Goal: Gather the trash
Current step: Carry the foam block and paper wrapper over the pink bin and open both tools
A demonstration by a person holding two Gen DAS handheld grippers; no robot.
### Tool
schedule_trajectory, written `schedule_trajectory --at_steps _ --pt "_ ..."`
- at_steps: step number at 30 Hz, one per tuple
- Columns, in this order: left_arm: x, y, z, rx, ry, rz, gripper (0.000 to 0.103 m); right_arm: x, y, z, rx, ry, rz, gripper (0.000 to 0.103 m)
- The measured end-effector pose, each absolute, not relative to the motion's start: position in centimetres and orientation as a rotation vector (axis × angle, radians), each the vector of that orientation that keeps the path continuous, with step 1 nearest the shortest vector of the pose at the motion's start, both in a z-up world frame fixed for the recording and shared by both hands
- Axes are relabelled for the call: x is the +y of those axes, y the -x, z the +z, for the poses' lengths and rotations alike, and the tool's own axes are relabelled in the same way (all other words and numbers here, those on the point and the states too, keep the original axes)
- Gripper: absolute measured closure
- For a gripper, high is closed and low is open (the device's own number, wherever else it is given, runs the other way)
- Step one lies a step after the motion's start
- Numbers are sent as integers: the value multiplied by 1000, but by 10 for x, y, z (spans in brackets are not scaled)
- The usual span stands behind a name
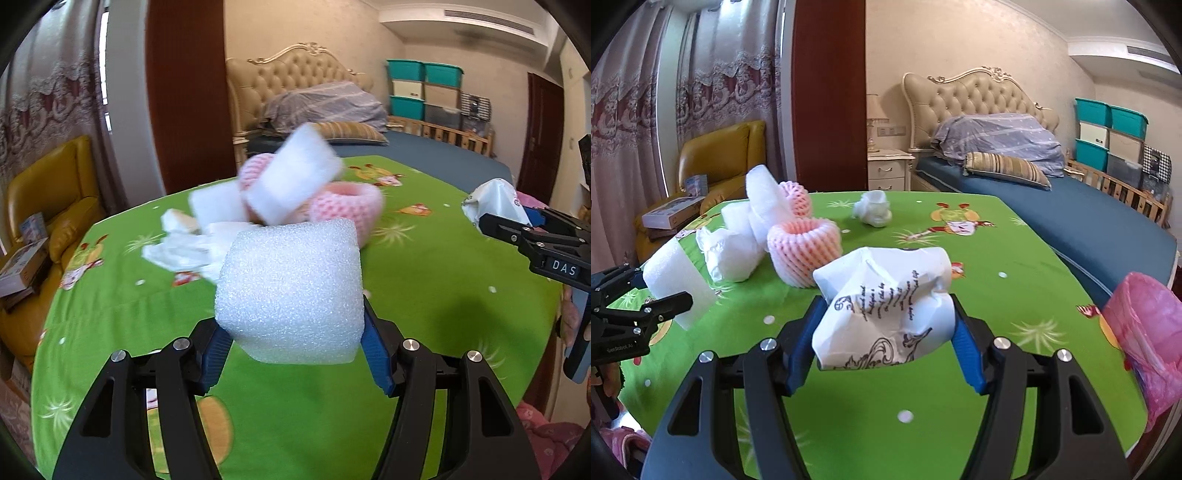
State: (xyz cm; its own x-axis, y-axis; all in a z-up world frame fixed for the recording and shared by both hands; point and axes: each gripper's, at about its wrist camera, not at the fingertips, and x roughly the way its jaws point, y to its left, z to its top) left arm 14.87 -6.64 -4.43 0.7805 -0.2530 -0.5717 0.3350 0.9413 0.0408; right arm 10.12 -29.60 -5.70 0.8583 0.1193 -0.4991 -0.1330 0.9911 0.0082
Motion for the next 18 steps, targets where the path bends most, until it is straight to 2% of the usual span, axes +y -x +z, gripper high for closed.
schedule_trajectory --at_steps 18 --pt "-144 -146 -49 577 -189 -469 43 -332 -71 -63 509 18 72 40"
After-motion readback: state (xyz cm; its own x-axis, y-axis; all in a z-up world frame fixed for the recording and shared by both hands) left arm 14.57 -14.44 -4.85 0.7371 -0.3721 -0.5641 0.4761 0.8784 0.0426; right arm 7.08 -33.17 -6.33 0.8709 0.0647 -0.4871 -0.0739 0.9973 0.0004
